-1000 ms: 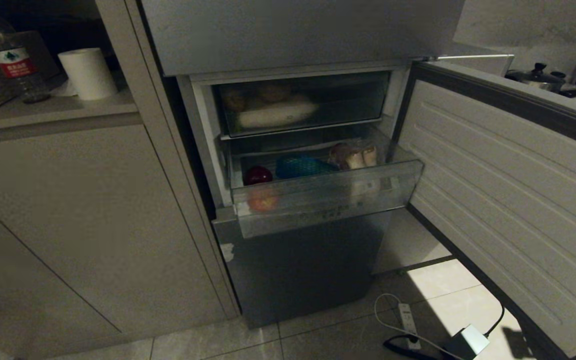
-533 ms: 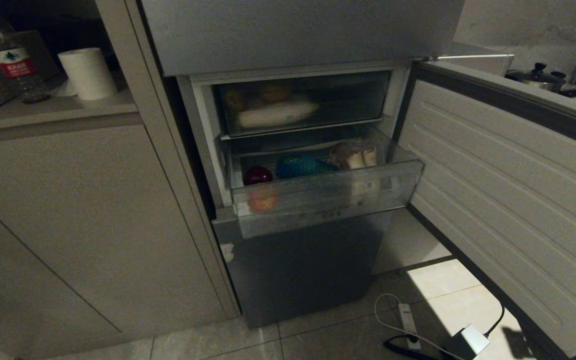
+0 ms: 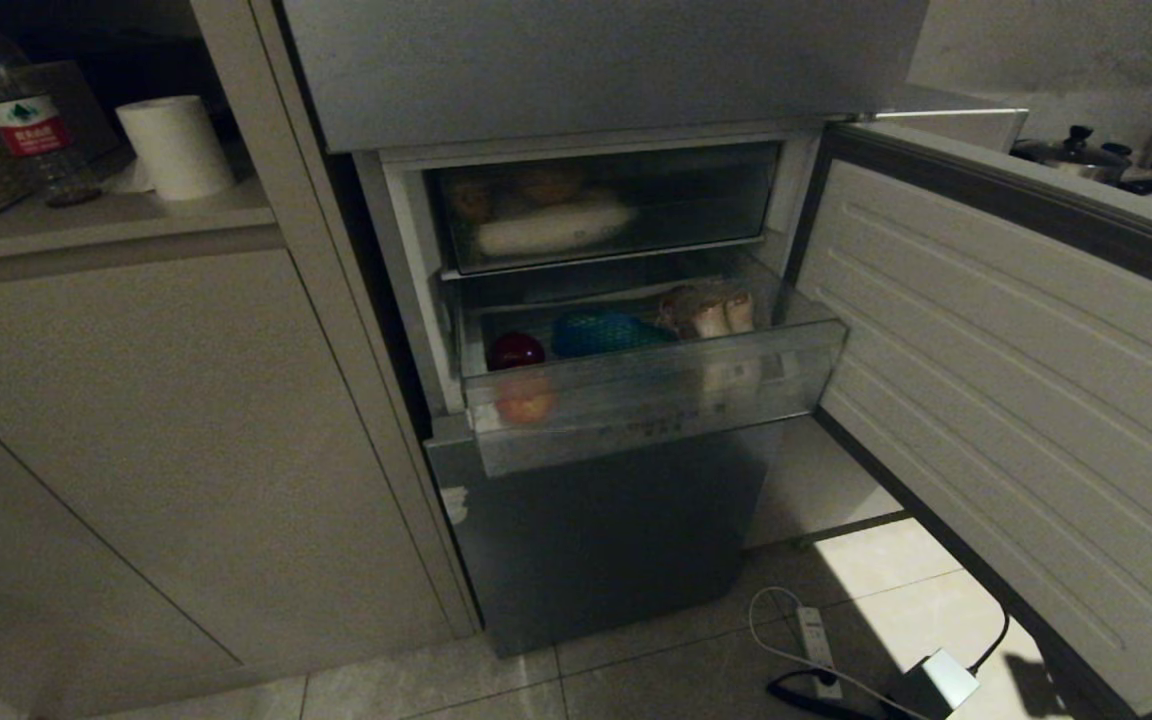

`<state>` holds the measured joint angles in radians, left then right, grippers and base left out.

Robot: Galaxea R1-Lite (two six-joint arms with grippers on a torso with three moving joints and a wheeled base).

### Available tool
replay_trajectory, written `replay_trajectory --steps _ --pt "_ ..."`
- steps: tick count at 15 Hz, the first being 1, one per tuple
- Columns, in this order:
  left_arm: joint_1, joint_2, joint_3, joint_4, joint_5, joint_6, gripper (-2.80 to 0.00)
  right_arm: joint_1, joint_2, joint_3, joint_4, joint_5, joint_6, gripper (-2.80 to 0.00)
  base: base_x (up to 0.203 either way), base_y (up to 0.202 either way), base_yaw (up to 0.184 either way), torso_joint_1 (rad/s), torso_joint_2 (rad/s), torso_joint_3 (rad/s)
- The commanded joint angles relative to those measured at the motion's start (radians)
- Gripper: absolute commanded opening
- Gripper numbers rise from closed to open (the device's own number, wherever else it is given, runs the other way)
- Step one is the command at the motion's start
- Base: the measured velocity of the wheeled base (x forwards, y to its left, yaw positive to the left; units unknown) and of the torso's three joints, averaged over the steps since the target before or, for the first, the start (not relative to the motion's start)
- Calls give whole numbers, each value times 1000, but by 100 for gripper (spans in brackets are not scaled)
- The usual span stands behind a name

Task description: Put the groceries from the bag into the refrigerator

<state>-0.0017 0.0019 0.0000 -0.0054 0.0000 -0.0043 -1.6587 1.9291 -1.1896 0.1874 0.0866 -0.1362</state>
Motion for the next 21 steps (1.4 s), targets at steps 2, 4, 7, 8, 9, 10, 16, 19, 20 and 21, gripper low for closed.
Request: replay_trajectory --steps 2,4,7,8,9,10,16,19,20,21 --pt "0 0 0 -1 0 0 -280 8 8 -2 1 0 -4 0 0 0 0 0 0 0" --pt "0 0 0 -1 0 0 -280 8 10 -2 1 1 -2 0 0 0 0 0 0 0" --pt "0 0 0 -1 0 0 -280 8 13 -13 1 1 1 0 0 0 0 0 0 0" --pt "0 0 0 -1 0 0 -280 8 14 -12 1 1 3 0 0 0 0 0 0 0" --pt "0 0 0 -1 0 0 -280 7 14 -12 1 1 5 0 0 0 0 0 0 0" --pt "0 0 0 -1 0 0 -280 7 17 -13 1 1 6 0 0 0 0 0 0 0" --pt "0 0 0 -1 0 0 -280 5 52 -18 -19 1 10 0 0 0 0 0 0 0" --pt "0 0 0 -1 0 0 -280 5 44 -11 -20 1 10 0 0 0 0 0 0 0" --pt "0 0 0 -1 0 0 -280 7 40 -7 -20 1 12 0 0 0 0 0 0 0" --pt "0 0 0 -1 0 0 -280 7 31 -7 -20 3 13 0 0 0 0 0 0 0"
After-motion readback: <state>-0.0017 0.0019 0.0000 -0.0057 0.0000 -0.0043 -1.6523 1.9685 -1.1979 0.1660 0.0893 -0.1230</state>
